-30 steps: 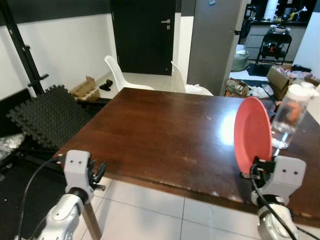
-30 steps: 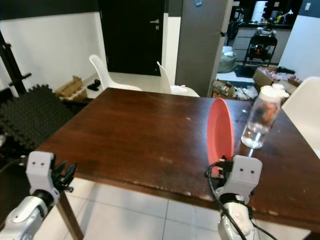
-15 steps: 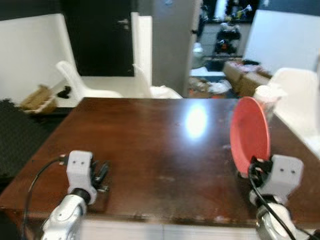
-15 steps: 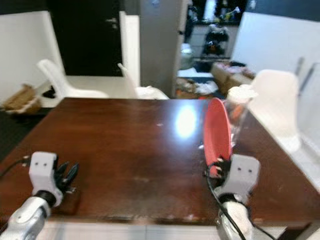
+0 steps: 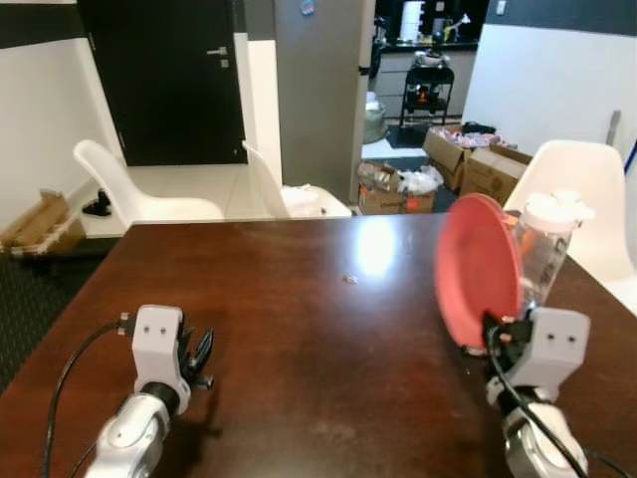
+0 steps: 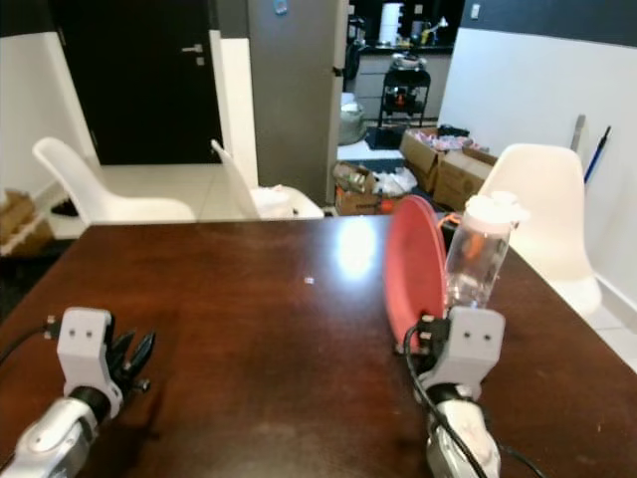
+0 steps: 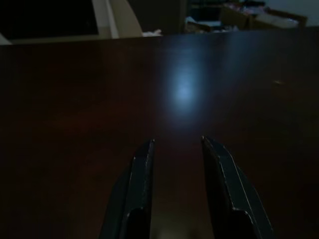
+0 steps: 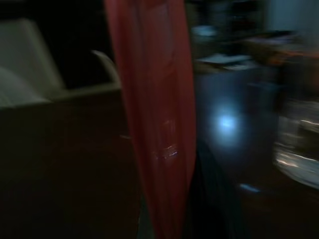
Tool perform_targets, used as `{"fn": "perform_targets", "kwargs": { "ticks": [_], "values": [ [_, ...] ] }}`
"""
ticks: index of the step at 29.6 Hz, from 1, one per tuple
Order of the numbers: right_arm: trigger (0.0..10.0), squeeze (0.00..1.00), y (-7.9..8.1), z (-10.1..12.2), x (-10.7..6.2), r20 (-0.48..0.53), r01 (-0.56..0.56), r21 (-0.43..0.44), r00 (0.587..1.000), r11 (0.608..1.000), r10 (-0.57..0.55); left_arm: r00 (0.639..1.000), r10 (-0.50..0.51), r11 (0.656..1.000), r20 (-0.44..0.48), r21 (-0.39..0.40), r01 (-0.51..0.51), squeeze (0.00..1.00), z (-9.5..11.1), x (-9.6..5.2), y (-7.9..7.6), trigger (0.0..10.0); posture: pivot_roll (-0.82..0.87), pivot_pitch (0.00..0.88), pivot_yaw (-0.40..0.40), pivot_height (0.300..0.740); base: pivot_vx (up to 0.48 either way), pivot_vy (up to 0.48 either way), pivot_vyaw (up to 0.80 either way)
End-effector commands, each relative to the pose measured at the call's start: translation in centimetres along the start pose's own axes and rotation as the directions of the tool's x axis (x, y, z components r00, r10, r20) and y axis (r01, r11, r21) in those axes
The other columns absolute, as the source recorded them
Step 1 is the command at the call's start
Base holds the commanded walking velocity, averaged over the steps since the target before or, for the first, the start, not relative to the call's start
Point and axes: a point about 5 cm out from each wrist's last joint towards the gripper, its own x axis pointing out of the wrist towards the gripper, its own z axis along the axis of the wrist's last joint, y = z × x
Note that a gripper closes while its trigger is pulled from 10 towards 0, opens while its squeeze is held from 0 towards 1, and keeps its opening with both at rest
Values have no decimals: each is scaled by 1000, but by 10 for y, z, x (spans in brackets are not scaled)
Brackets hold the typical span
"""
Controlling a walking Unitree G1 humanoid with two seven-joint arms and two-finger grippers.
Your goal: Setting the table
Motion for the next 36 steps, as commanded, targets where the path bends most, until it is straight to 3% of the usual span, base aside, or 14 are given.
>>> {"fn": "perform_targets", "kwargs": {
  "ticks": [1,5,7,9,13,16,17,18,19,25,27,28,30,36],
  "values": [
    [10000,0,18,2,-1,10,-106,86,994,991,106,999,26,1000,-42,2,-26,0,-9,-7,7,10000,-41,47,93,740,0,0,0],
    [10000,0,43,14,6,90,-239,334,971,912,222,998,28,1000,-50,3,-28,0,-12,-9,7,10000,-32,46,96,740,0,0,0],
    [10000,0,43,14,6,90,-239,334,971,912,222,998,28,1000,-50,3,-28,0,-12,-9,7,10000,-32,46,96,740,0,0,0],
    [10000,0,49,15,10,116,-250,464,968,850,222,998,29,1000,-53,6,-28,0,-13,-10,8,10000,-26,44,97,740,0,0,0],
    [10000,0,51,10,14,110,-228,585,973,778,202,998,41,999,-55,16,-40,0,-13,-12,11,10000,-16,39,100,740,0,0,0],
    [10000,0,52,1,18,72,-179,720,980,671,184,996,74,997,-42,35,-72,0,-9,-13,20,10000,-12,34,103,740,0,0,0],
    [10000,0,54,-5,21,45,-152,769,982,622,184,995,92,995,-25,42,-91,0,-3,-12,26,10000,-6,32,102,740,0,0,0],
    [10000,0,58,-14,26,-11,-98,842,980,531,199,993,118,991,3,60,-118,0,7,-11,37,10000,7,34,101,740,0,0,0],
    [10000,0,60,-18,27,-36,-73,869,977,490,209,992,128,989,13,69,-128,0,11,-10,41,10000,7,34,101,740,0,0,0],
    [10000,0,93,-28,41,-180,9,907,913,422,366,983,159,974,91,150,-171,0,41,-12,67,10000,35,40,86,740,0,0,0],
    [10000,0,98,-29,42,-204,27,907,901,420,382,982,159,972,98,157,-173,0,44,-12,69,10000,46,44,77,740,0,0,0],
    [10000,0,109,-31,43,-247,37,896,869,442,430,981,161,968,113,177,-179,0,50,-15,73,10000,61,50,64,740,0,0,0],
    [10000,0,119,-33,41,-283,63,896,844,439,456,980,161,965,119,191,-182,0,53,-18,75,10000,68,54,60,740,0,0,0],
    [10000,0,137,-39,29,-316,138,925,799,355,511,982,161,962,99,208,-179,0,47,-27,75,10000,87,71,54,740,0,0,0]
  ]
}}
